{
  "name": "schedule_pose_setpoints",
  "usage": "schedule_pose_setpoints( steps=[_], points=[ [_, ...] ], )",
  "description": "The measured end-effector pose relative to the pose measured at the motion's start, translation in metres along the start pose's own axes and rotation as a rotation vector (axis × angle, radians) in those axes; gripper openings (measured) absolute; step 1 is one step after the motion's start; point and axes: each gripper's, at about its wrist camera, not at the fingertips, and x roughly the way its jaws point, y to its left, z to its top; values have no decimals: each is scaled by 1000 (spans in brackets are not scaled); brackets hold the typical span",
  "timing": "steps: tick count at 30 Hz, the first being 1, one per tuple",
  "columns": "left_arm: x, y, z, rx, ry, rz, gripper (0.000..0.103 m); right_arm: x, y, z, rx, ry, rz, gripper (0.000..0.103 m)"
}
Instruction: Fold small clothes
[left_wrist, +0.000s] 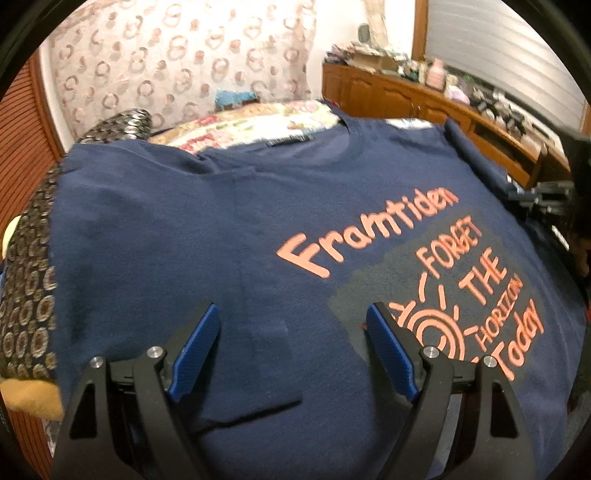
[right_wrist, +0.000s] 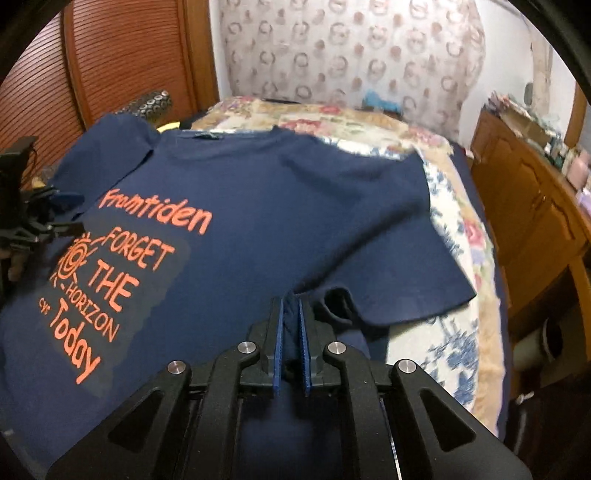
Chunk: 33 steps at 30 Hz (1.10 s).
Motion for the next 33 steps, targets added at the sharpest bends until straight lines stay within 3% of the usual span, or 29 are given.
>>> schedule_pose_setpoints(
  steps=[2,6,10,13,18,27,29,30,32,33],
  points=[
    [-8,3,1,-24,-25,-14,82,-2,-2,1,9,-7,-2,8],
    [-28,6,4,-47,-86,-10,82,-19,2,3,22,-33,-9,39],
    [-39,10,4,-74,-133,-33,82,-42,-3,9,35,-110,-20,53],
    [-45,11,1,-92,-156,-21,82,-48,-17,13,66,-127,-59,53],
    [-52,7,-3,-78,-166,-4,82,-29,-55,14,144,-83,-142,53],
    [-62,5,-13,-89,-180,-7,82,5,-98,11,231,0,-182,52],
    [-64,4,-14,-91,-184,-8,82,4,-99,11,225,-3,-197,44],
    [-66,4,-16,-92,-185,-9,82,3,-98,11,214,-7,-181,25],
    [-67,5,-17,-93,-187,-6,82,1,-94,10,194,-3,-158,17],
    [-69,6,-19,-94,-189,-3,82,1,-90,10,173,1,-162,9]
  ],
)
